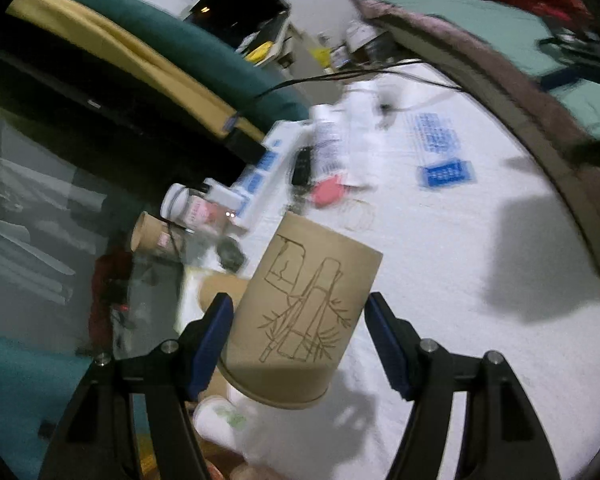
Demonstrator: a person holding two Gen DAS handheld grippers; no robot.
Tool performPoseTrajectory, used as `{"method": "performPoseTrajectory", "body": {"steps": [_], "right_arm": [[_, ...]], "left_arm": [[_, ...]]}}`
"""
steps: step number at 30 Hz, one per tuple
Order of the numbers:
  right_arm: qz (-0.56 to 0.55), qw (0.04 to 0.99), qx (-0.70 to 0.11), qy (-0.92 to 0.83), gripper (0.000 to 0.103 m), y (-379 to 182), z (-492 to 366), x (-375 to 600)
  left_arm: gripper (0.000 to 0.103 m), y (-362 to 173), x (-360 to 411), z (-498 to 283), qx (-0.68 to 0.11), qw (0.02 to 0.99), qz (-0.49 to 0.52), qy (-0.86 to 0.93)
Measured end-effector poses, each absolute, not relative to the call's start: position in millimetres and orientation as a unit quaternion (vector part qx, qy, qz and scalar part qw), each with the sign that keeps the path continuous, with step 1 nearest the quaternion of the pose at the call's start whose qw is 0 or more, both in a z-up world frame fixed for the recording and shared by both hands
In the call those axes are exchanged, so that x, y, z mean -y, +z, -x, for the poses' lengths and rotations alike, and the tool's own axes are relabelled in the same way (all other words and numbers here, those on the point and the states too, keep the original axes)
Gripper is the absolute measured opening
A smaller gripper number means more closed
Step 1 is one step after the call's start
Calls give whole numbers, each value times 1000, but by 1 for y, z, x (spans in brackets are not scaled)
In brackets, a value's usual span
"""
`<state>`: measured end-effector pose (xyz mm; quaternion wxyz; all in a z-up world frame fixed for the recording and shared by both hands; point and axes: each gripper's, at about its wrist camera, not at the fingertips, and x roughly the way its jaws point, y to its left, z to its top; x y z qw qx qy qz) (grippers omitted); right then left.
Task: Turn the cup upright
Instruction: 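Lift the cup with the left gripper and carry it toward the right gripper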
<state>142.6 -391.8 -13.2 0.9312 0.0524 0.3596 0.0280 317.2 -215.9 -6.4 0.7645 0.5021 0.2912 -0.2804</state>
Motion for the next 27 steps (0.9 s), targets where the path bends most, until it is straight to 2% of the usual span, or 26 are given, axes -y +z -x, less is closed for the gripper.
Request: {"method": "performPoseTrajectory", "body": {"steps": [6,11,21,23,25,27], "right_arm": [[-50,934,-350,55,81,-1,-94,356],[-54,927,-364,69,81,-12,-58,340],[-44,917,-386,87,81,-29,-54,335],[-44,915,-390,96,81,-30,-60,334],[-39,912,-393,109,81,-30,-64,331],[-25,910,-396,123,81,-29,-70,324]], "left_arm": [[68,-33,189,-215,-293,736,-537,-289],[70,-69,174,-152,-334,697,-553,-310],[71,-116,161,-125,-371,667,-573,-299],[75,-117,157,-129,-382,672,-562,-295],[84,-117,155,-135,-384,680,-549,-298],[86,-115,153,-134,-388,688,-533,-304]]}}
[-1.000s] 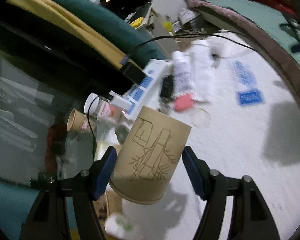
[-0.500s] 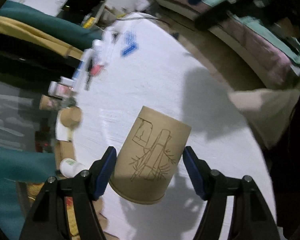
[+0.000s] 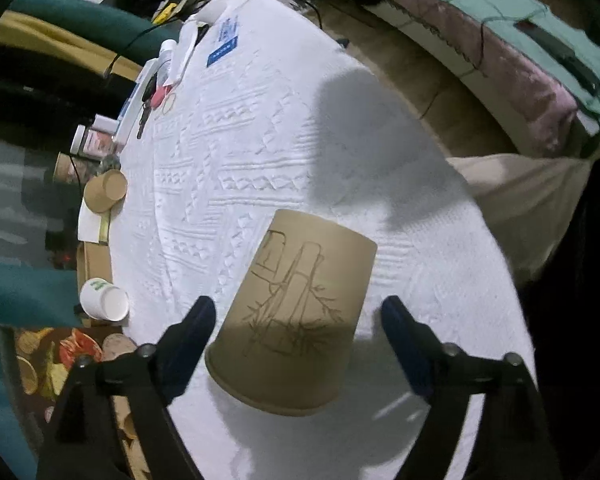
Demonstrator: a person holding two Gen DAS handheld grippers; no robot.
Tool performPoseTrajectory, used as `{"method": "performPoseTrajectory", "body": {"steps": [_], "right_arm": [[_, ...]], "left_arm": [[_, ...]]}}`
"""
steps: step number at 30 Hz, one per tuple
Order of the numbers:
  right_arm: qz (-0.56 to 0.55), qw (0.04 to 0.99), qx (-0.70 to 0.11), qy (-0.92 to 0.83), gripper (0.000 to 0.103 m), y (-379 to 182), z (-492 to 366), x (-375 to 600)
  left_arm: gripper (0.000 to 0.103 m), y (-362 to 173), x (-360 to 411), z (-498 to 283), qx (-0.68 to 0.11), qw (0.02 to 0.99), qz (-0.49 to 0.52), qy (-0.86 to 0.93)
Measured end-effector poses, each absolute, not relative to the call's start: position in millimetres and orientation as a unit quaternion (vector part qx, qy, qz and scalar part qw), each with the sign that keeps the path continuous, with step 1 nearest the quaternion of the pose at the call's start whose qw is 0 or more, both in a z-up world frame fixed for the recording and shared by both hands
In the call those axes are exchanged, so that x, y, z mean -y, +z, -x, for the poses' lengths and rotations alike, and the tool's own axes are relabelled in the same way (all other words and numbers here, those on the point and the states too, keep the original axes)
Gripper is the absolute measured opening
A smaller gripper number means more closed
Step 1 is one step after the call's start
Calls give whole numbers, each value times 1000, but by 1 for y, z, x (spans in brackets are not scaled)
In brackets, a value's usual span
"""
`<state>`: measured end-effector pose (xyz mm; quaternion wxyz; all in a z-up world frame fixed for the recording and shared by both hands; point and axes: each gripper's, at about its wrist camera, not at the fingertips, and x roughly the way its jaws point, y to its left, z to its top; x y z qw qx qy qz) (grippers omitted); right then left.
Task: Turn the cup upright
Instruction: 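Lift the cup with the left gripper and carry it toward the right gripper, then grasp the cup with the right gripper while the left gripper releases it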
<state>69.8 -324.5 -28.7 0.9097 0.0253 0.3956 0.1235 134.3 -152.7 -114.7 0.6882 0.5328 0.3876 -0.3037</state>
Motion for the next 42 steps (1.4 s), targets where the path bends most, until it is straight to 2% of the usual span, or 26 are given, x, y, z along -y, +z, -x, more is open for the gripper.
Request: {"method": "performPoseTrajectory", "body": {"steps": [10,22,33,42], "right_arm": [[57,882,-403,237,81,-12,-97,289],[186,783,-432,407,81,-5,-128,180],[330,672,-508,426,81,-48,-136,98],[432,607,-536,397,81,-79,-139,65]], "left_arm": [[87,-79,139,-124,-390,742,-447,-312],[87,-30,58,-90,-391,846,-274,-239],[87,-46,-50,-44,-401,904,-18,-146],[87,-71,-79,-34,-402,903,72,-134]]}}
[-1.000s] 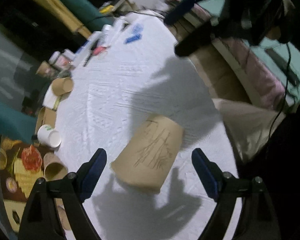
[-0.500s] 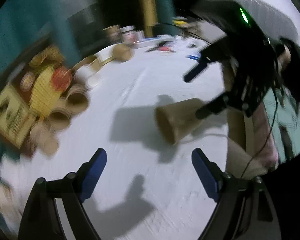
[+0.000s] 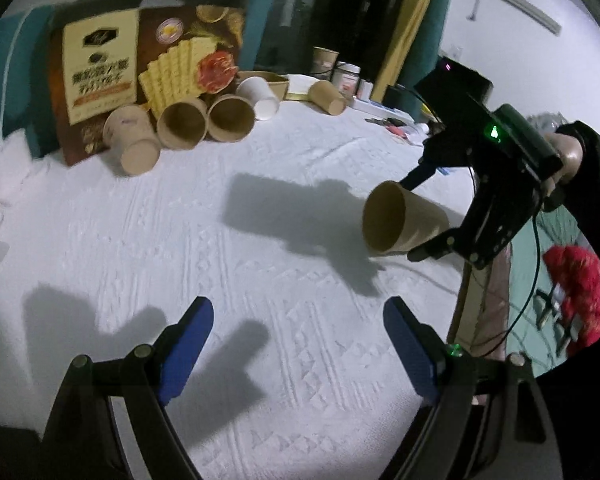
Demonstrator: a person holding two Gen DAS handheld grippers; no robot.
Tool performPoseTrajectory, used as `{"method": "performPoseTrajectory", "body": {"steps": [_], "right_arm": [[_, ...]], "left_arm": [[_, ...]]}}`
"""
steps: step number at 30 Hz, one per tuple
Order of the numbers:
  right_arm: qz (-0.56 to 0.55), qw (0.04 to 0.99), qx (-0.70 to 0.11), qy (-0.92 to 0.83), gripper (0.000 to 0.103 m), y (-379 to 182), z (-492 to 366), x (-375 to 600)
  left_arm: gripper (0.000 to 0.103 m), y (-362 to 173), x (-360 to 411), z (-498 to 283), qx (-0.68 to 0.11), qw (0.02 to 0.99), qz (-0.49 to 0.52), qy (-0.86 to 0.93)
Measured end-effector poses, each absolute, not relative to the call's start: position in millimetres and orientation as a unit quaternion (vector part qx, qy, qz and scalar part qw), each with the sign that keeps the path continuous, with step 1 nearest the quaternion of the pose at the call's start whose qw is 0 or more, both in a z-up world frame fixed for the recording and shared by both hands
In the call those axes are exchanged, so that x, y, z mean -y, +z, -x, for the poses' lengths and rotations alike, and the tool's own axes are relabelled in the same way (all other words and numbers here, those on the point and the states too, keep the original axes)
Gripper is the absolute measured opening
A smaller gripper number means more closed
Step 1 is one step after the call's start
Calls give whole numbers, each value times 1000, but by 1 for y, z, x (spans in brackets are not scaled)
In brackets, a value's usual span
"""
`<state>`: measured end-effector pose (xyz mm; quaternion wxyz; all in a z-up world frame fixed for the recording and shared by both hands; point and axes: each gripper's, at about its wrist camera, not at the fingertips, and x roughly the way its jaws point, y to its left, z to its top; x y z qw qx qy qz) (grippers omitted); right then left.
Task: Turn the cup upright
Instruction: 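Grasp the cup with the right gripper while the left gripper releases it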
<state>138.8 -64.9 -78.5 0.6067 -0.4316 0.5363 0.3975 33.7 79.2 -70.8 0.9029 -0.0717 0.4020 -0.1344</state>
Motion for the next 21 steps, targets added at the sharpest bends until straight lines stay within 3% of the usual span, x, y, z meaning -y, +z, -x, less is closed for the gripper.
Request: {"method": "performPoseTrajectory", "body": {"steps": [8,12,21], "right_arm": [[462,590,-541,381,81,-89,-145,55],[465,579,-551,381,65,-96,-143,47],[434,612,-539,384,63,-83,-156,51]], "left_arm": [[87,-87,-92,-35,-404,899,108,-133],[87,-94,-96,-34,-405,897,119,-130],[87,-96,-102,-34,-405,895,137,-127]]}}
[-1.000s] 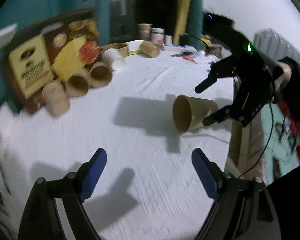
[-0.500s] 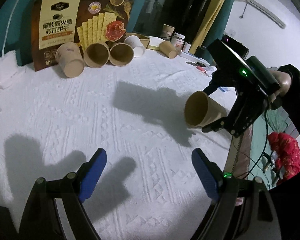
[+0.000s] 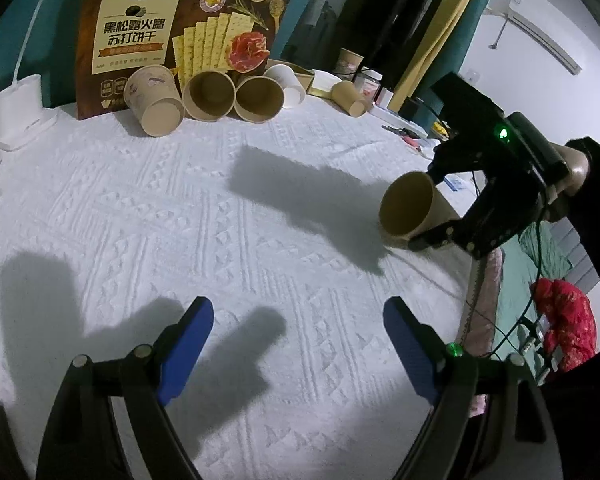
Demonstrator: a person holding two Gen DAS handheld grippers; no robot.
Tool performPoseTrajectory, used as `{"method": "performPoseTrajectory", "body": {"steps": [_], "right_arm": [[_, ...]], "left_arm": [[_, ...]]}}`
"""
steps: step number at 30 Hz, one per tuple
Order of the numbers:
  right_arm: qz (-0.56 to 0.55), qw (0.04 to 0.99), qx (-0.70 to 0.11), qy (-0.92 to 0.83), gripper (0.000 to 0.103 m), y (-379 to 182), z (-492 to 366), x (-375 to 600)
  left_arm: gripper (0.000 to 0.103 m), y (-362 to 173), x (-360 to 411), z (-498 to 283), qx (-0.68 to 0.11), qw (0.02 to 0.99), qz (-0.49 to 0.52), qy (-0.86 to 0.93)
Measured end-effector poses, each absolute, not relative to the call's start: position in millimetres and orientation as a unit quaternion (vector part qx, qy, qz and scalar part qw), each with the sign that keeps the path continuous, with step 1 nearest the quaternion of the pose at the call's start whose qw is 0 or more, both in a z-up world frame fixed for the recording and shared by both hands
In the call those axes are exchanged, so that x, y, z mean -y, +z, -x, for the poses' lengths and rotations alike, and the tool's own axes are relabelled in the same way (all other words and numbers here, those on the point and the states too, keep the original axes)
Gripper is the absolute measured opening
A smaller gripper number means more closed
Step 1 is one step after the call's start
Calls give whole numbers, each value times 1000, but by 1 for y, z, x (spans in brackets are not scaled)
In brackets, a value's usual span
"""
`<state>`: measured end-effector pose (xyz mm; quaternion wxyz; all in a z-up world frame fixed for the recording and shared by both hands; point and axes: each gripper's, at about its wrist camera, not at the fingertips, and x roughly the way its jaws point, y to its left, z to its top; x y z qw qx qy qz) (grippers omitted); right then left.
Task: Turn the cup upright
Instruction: 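Grasp the cup with the right gripper while the left gripper releases it, then rotate the held cup with the right gripper so its opening faces up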
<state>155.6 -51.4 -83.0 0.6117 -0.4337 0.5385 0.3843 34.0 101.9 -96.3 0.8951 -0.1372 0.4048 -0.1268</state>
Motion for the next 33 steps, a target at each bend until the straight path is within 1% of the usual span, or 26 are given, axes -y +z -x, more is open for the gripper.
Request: {"method": "performPoseTrajectory", "body": {"steps": [5,11,15,19,24,33], "right_arm": [[368,678,-508,383,63,-57,-174,67],[221,776,-447,387,63,-23,-193,97],[137,827,-401,370,63,-16,-200,119],[66,861,-371,342,63,-24,-202,143],[2,861,-387,330,63,-52,-202,167],[-27,884,-341,319,63,-72,-171,187]], "left_arm": [[87,-93,-101,-37,-400,896,147,-123],[87,-88,-97,-43,-394,898,156,-121],[87,-86,-93,-45,-393,898,159,-121],[87,-85,-86,-49,-398,896,159,-118],[87,-84,-74,-54,-403,894,153,-125],[87,-84,-59,-65,-410,891,145,-132]]}}
